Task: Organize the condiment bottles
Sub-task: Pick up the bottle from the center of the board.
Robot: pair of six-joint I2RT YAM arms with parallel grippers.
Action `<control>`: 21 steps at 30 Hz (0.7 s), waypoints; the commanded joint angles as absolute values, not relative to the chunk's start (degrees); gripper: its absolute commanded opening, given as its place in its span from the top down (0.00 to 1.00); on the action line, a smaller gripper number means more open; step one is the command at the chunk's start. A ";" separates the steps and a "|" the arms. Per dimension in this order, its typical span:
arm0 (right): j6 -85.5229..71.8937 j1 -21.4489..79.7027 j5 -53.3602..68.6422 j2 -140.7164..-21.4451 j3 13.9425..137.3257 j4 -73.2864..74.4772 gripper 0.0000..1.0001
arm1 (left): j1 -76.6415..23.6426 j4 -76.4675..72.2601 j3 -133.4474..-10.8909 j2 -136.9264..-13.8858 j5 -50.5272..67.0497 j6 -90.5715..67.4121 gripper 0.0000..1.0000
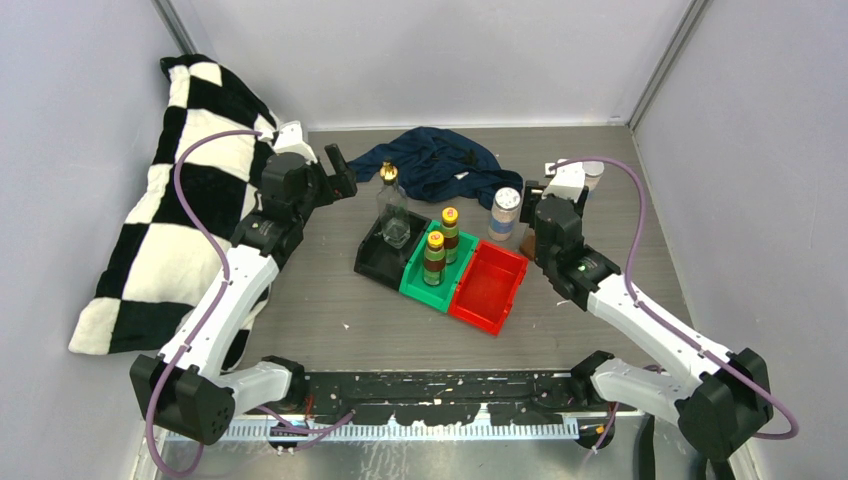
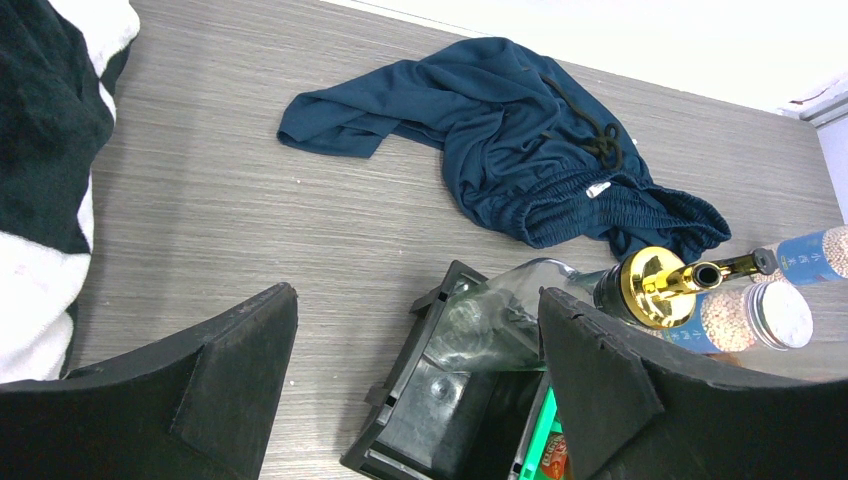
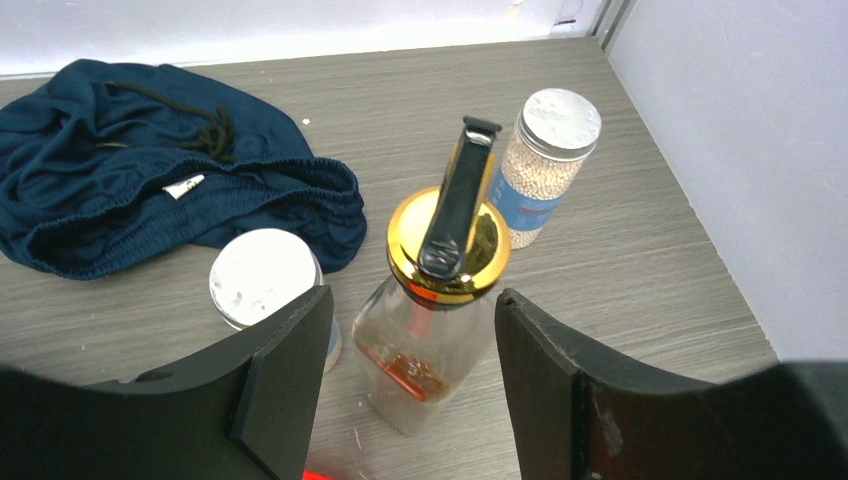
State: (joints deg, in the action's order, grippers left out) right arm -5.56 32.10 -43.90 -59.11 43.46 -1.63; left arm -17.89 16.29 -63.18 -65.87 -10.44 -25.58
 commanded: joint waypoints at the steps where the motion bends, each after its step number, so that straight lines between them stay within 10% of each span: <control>1: -4.64 31.05 -45.94 -60.89 43.70 -8.18 0.35 | -18.11 13.36 -63.07 -65.11 -10.02 -25.81 0.10; 15: -9.44 23.25 -40.36 -64.56 44.36 -9.50 0.43 | -18.11 13.34 -63.12 -65.74 -9.84 -25.76 0.10; 21: -9.84 22.50 -39.17 -66.52 45.86 -9.76 0.74 | -18.11 13.31 -63.19 -65.96 -10.01 -25.74 0.10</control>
State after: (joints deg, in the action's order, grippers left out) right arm -8.60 22.98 -39.92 -65.69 43.55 -7.70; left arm -17.89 16.14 -63.18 -65.89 -10.39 -25.58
